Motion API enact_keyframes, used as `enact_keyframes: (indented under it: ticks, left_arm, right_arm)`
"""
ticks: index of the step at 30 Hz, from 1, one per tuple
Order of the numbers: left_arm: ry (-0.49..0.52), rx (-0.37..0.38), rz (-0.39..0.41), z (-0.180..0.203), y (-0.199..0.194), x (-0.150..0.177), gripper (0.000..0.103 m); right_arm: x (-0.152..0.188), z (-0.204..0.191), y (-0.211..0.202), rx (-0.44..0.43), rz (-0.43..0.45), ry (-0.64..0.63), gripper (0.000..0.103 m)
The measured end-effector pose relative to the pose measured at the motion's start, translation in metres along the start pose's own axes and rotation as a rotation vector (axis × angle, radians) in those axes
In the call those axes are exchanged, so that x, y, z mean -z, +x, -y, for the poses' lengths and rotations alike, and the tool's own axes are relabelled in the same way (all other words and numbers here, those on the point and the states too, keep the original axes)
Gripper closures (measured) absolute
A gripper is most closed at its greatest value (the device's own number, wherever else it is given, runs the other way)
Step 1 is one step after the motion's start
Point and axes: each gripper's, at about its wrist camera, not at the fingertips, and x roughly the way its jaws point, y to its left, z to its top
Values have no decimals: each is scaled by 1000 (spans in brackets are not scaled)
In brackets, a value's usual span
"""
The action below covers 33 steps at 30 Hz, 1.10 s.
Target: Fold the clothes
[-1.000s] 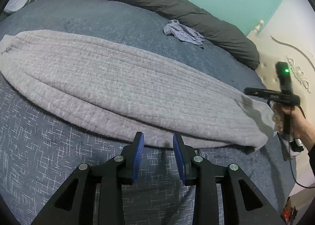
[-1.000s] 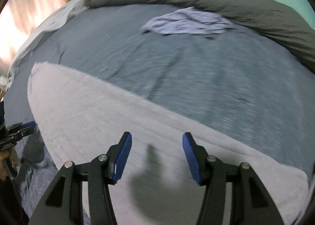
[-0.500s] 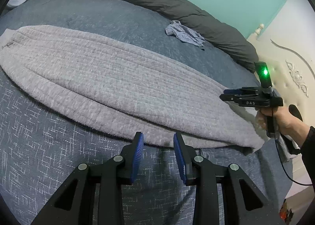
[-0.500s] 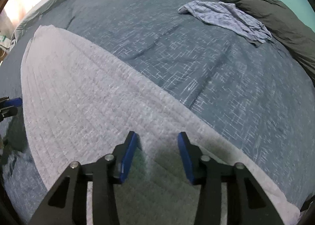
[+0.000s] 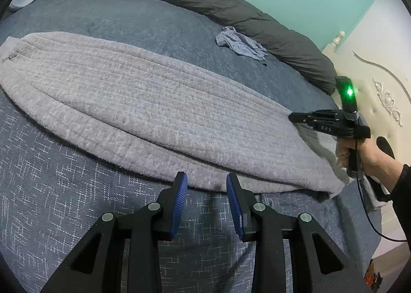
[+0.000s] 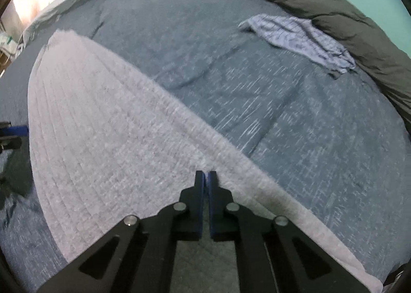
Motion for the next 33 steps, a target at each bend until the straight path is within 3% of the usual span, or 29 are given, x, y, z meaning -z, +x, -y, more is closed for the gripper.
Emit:
enact_keyframes:
  ticks: [10, 19, 26, 33]
  left_arm:
    - [-3, 2, 5, -4, -2, 0, 68]
    - [-16, -1, 7, -9, -2, -3, 68]
    - [-15, -1, 7, -7, -1, -6, 68]
    - [-12, 5, 16, -3, -5, -9, 68]
  right_arm:
    - [-28, 9, -20, 117, 110, 37, 101]
    - [-18, 3, 30, 153, -19, 97, 101]
    - [-16, 6, 9, 154, 41, 160, 97]
    - [19, 4, -43, -19, 163, 306, 97]
